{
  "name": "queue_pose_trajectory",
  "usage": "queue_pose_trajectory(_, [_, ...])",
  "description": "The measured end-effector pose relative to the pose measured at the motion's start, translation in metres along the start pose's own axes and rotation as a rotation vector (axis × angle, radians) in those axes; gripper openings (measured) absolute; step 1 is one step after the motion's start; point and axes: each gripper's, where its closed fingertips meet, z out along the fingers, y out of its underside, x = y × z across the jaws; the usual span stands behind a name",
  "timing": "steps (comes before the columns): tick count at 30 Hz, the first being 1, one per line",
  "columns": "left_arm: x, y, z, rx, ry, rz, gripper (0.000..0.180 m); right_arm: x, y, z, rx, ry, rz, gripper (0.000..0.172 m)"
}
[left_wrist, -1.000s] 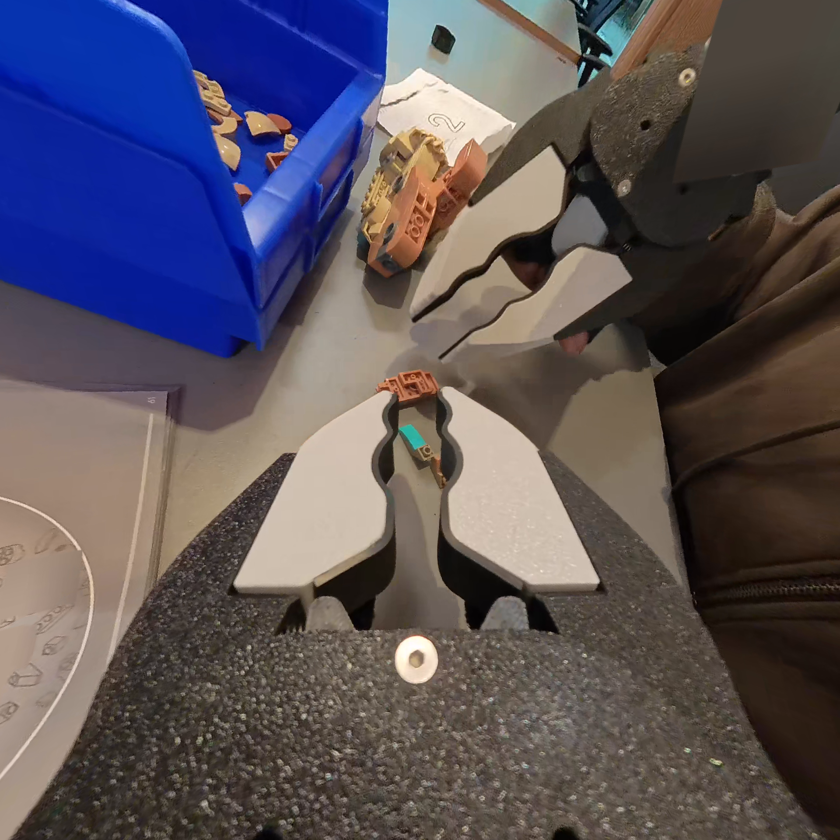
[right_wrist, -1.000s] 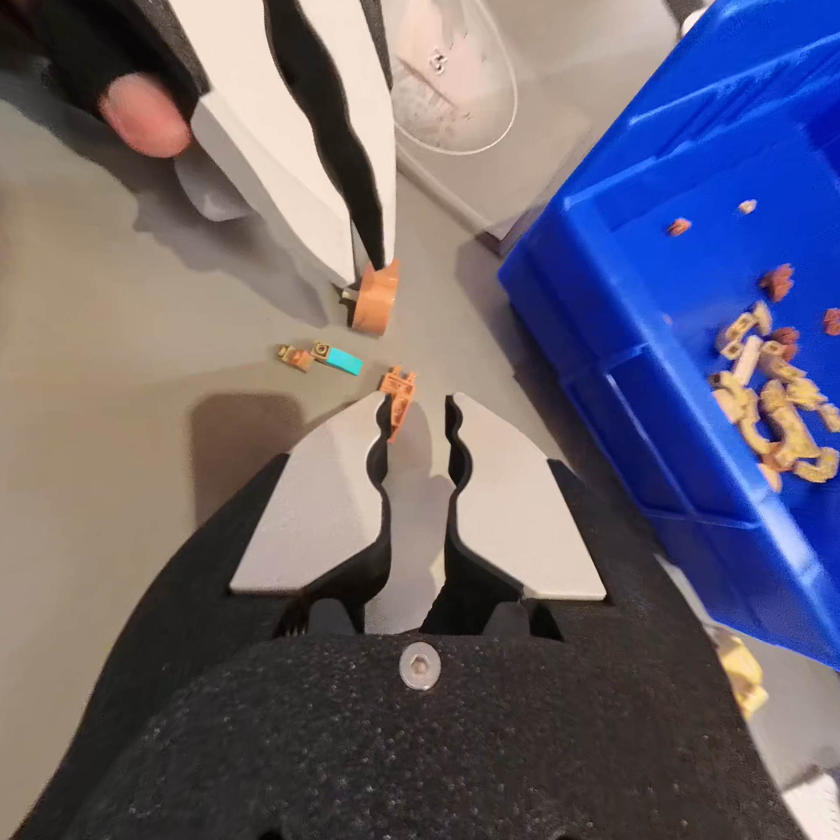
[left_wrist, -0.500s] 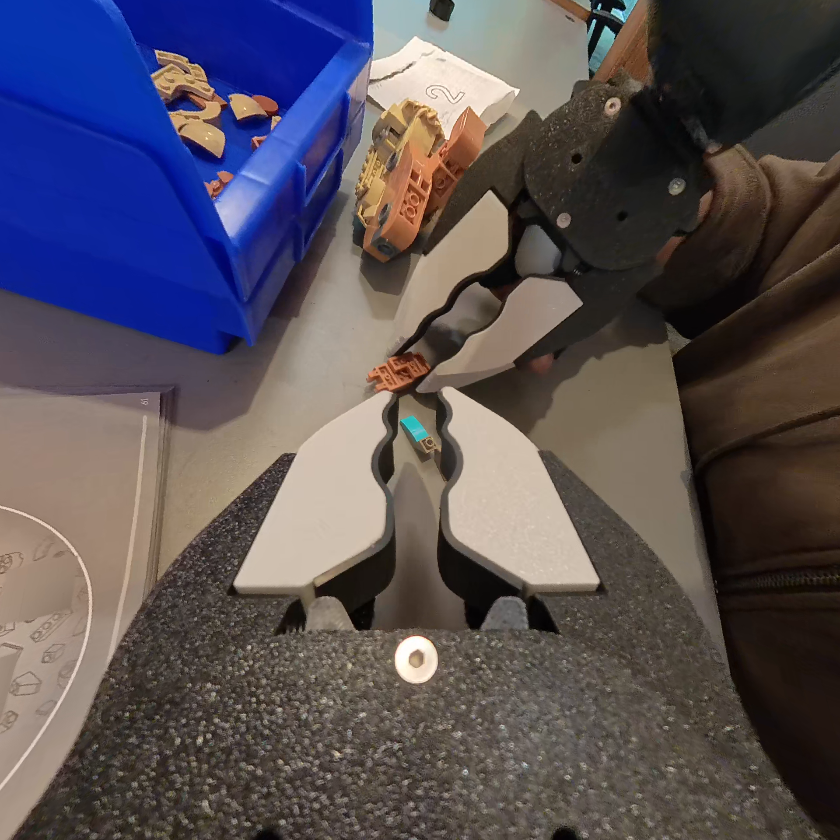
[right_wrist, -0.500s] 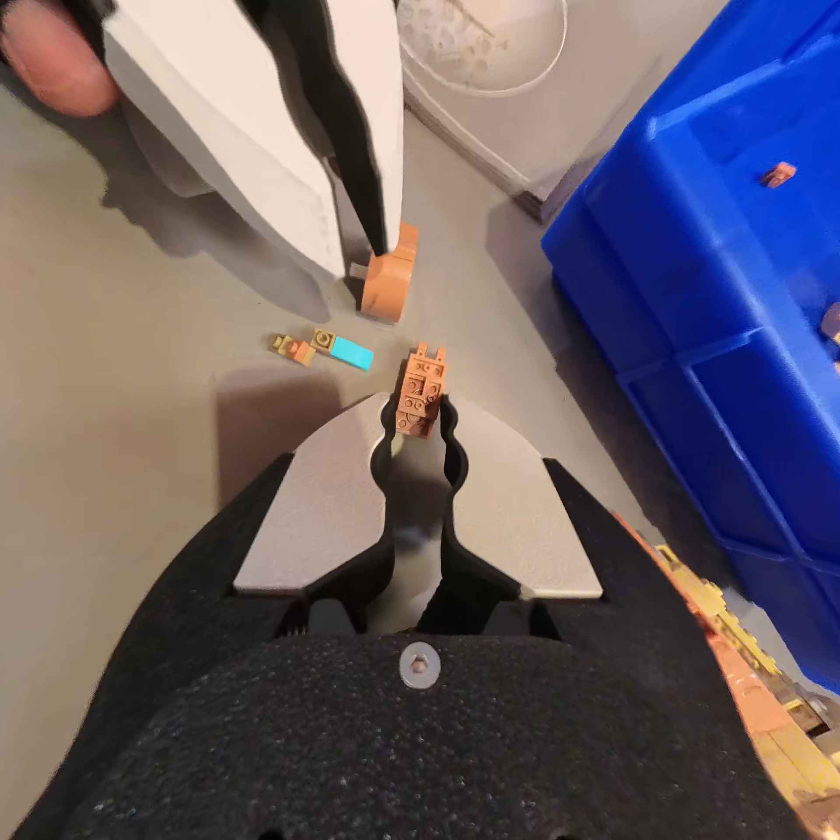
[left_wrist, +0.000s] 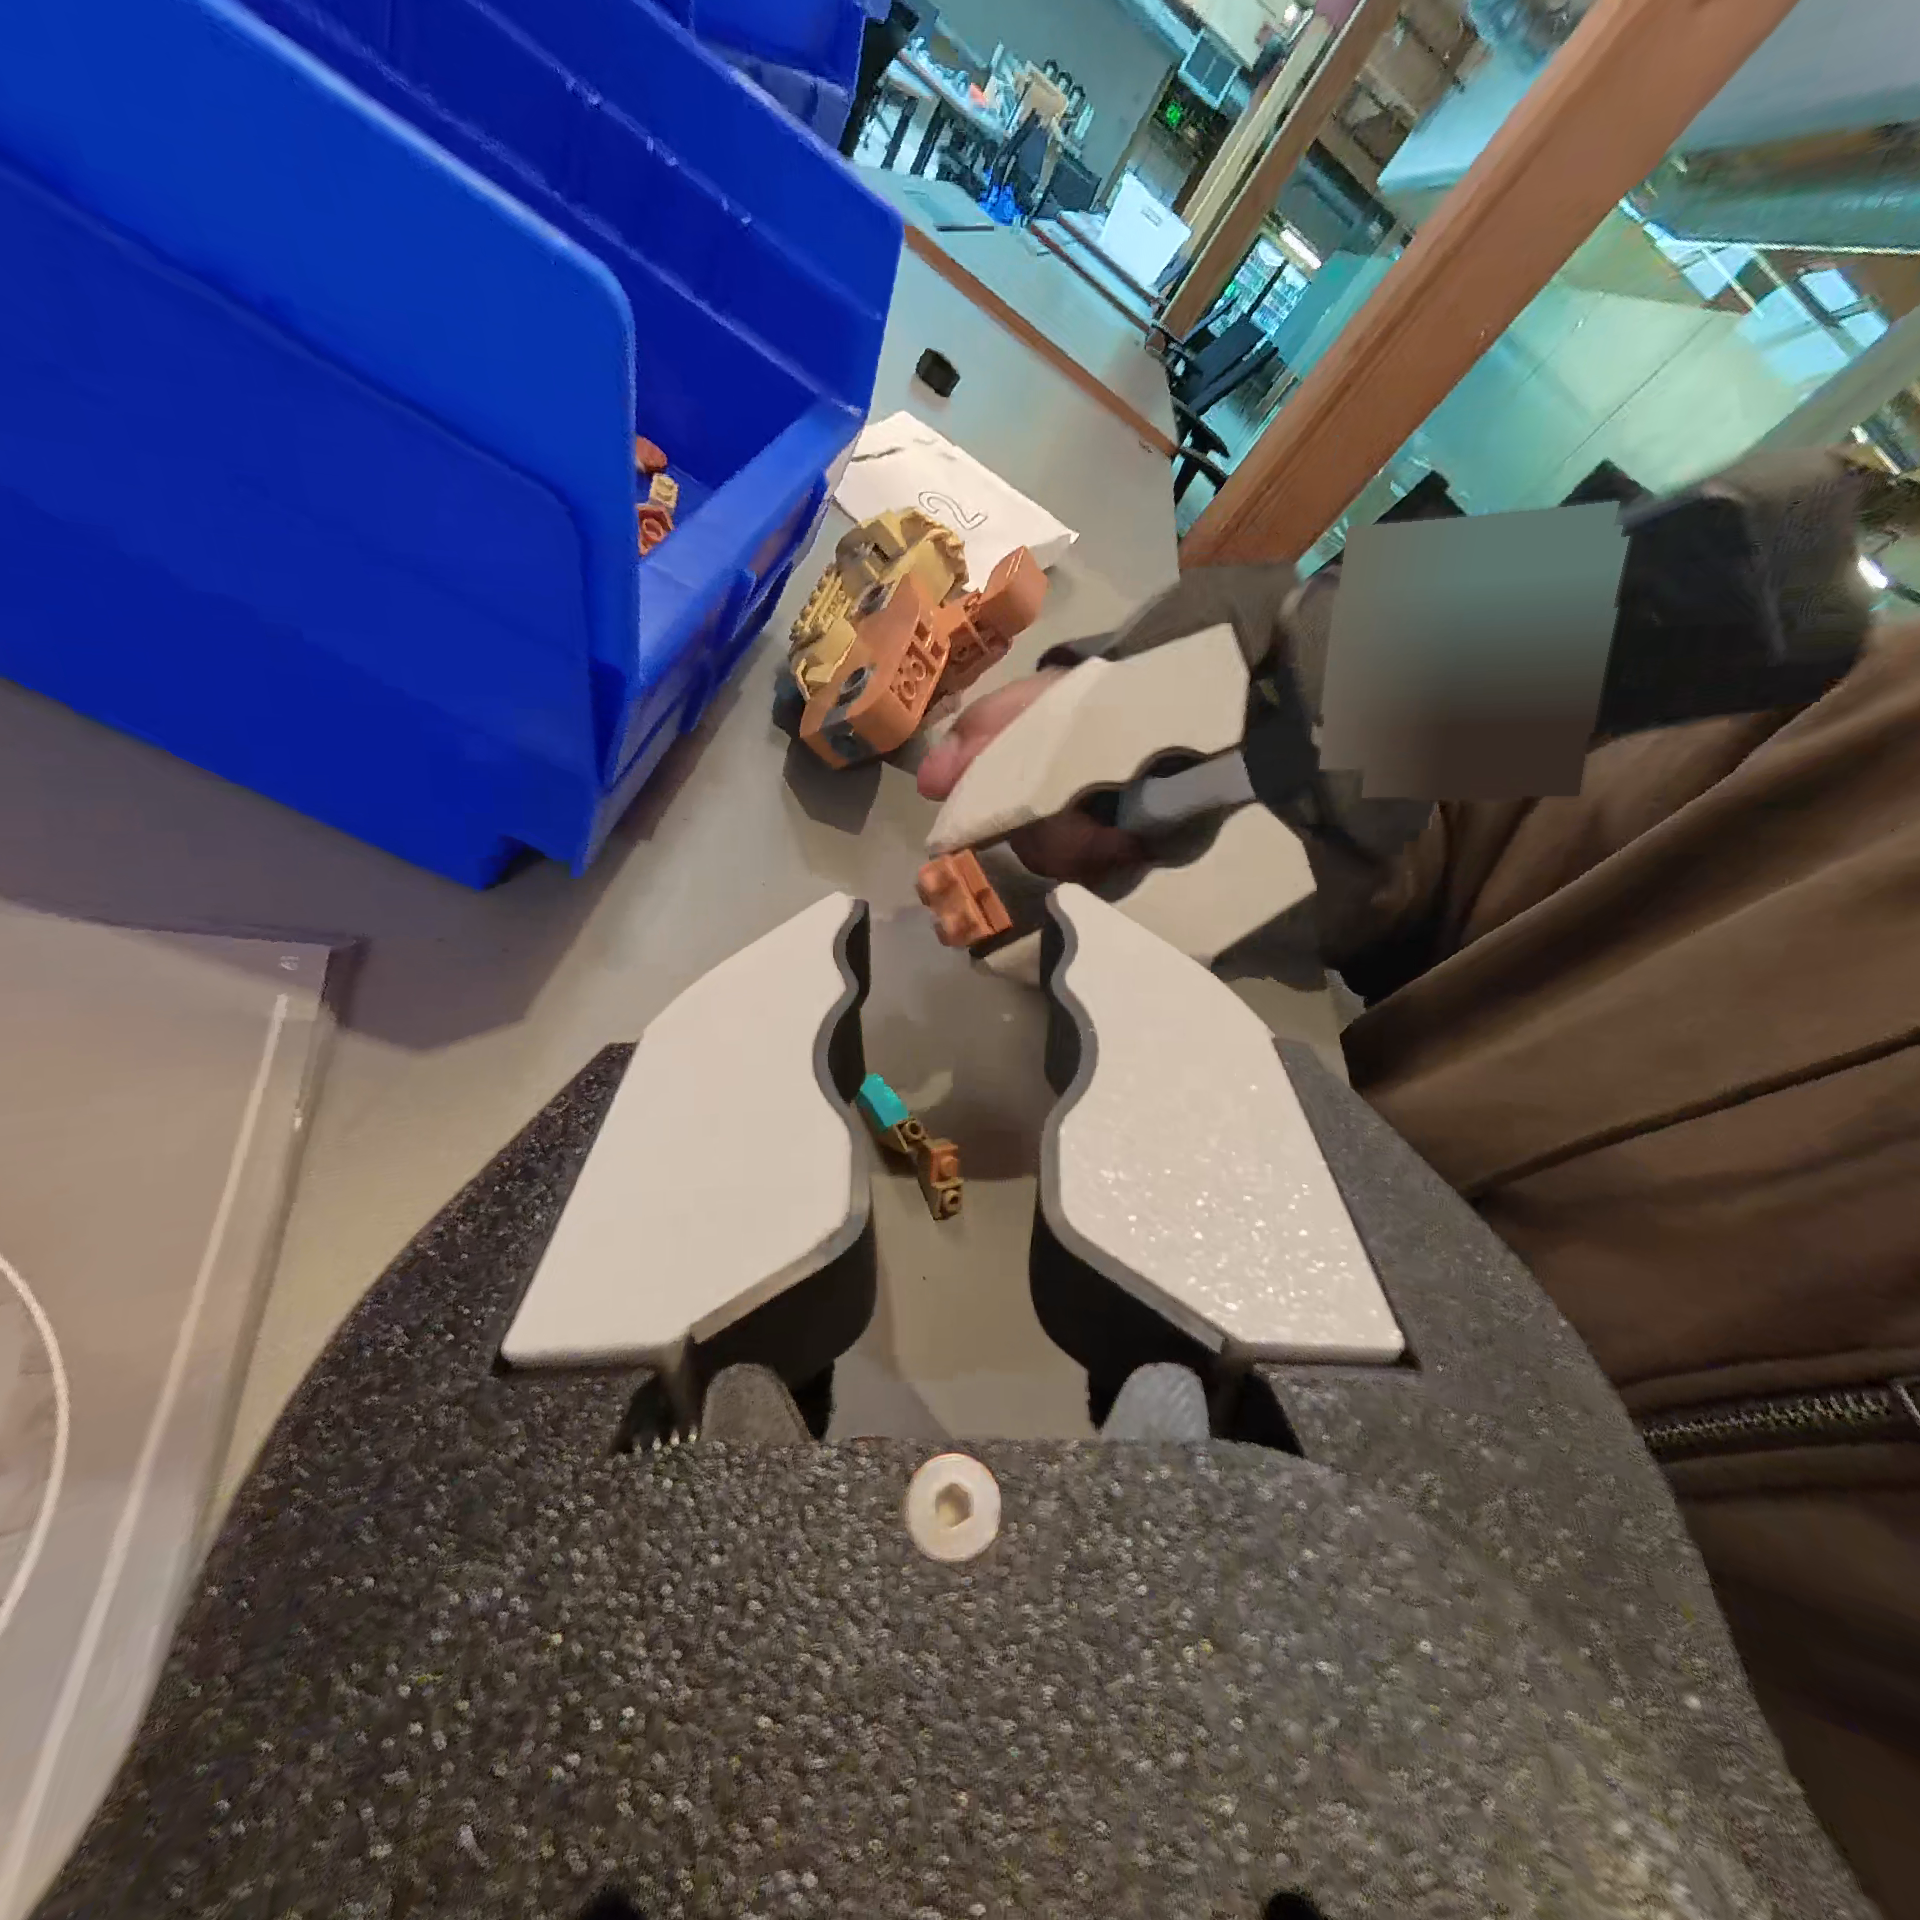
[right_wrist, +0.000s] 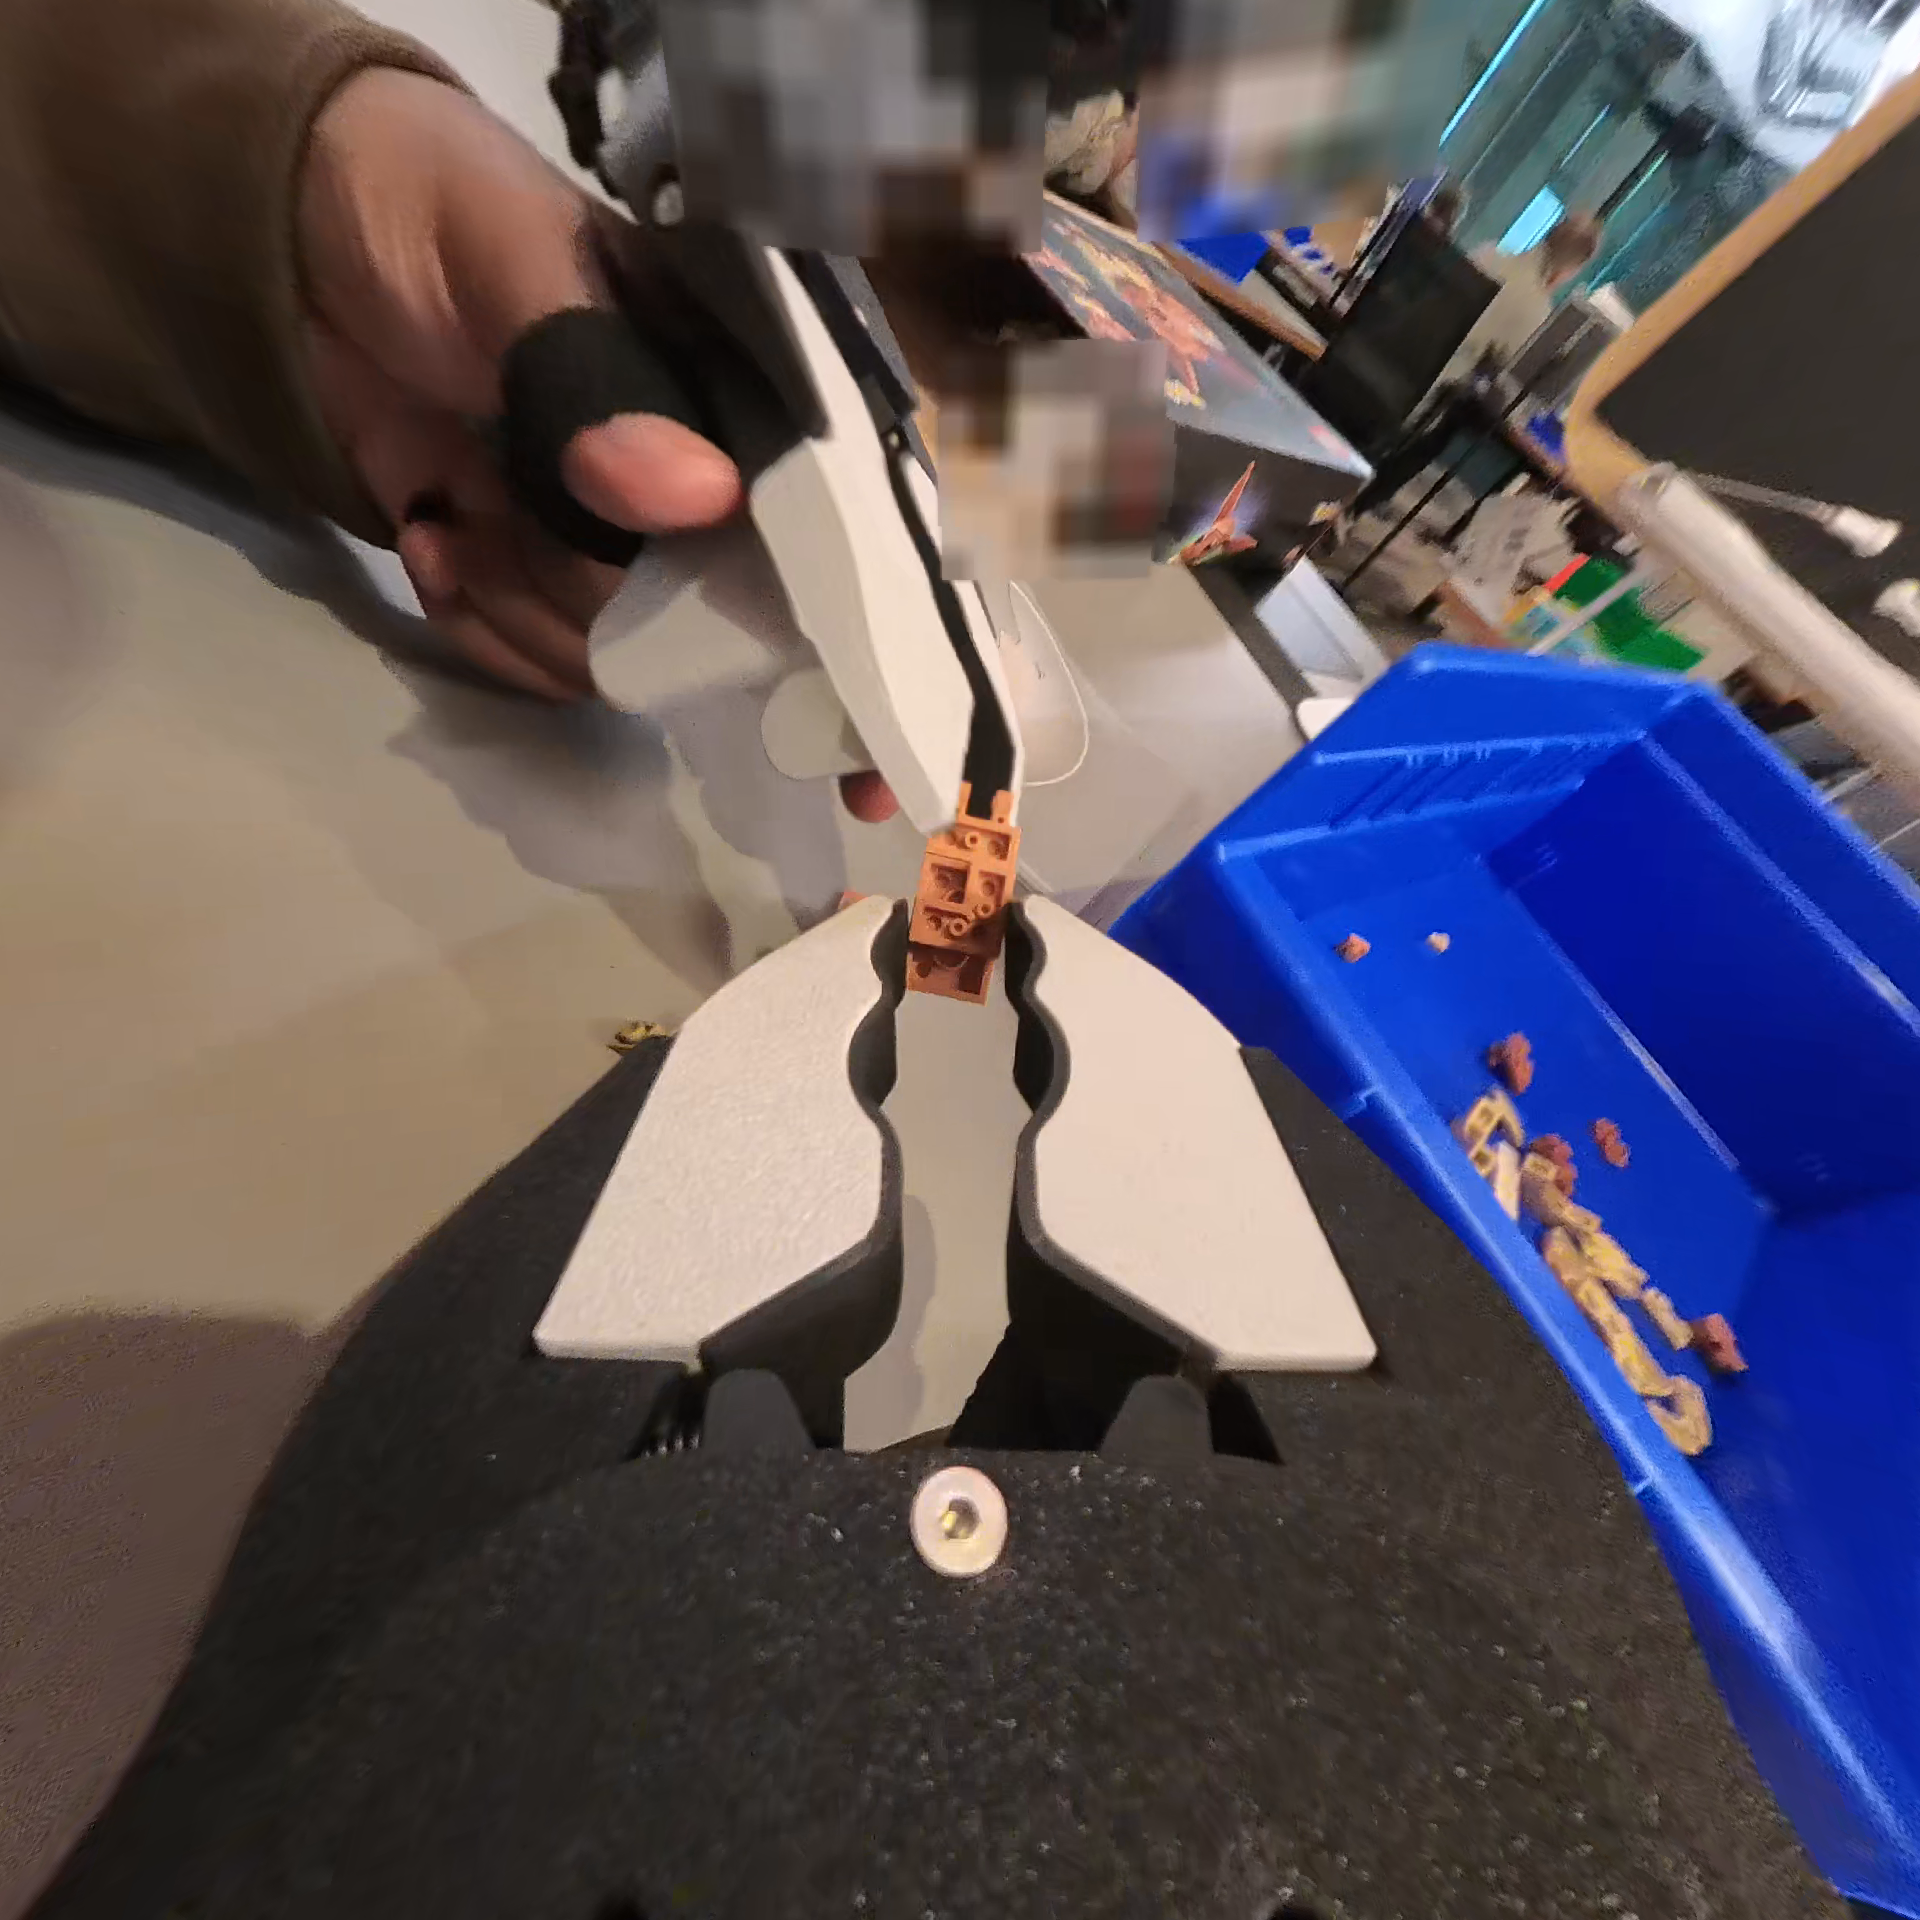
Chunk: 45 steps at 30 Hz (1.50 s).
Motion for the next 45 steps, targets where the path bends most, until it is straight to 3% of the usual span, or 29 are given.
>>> queue_pose_trajectory(8, [0.004,0.010,0.006,-0.046,-0.016,0.033,0.014,-0.006,-0.004,0.003,0.017,0.060,-0.125,0.018])
queue_pose_trajectory(22, [0.009,0.008,0.003,-0.062,0.003,0.059,0.011,-0.002,-0.007,-0.002,0.023,0.105,-0.194,0.017])
queue_pose_trajectory(38, [0.003,0.007,0.006,-0.041,-0.072,0.060,0.009,0.002,-0.004,-0.002,-0.014,0.169,-0.294,0.017])
queue_pose_trajectory(45, [-0.002,0.010,0.009,-0.036,-0.148,0.099,0.009,0.002,0.001,0.001,-0.075,0.241,-0.424,0.018])
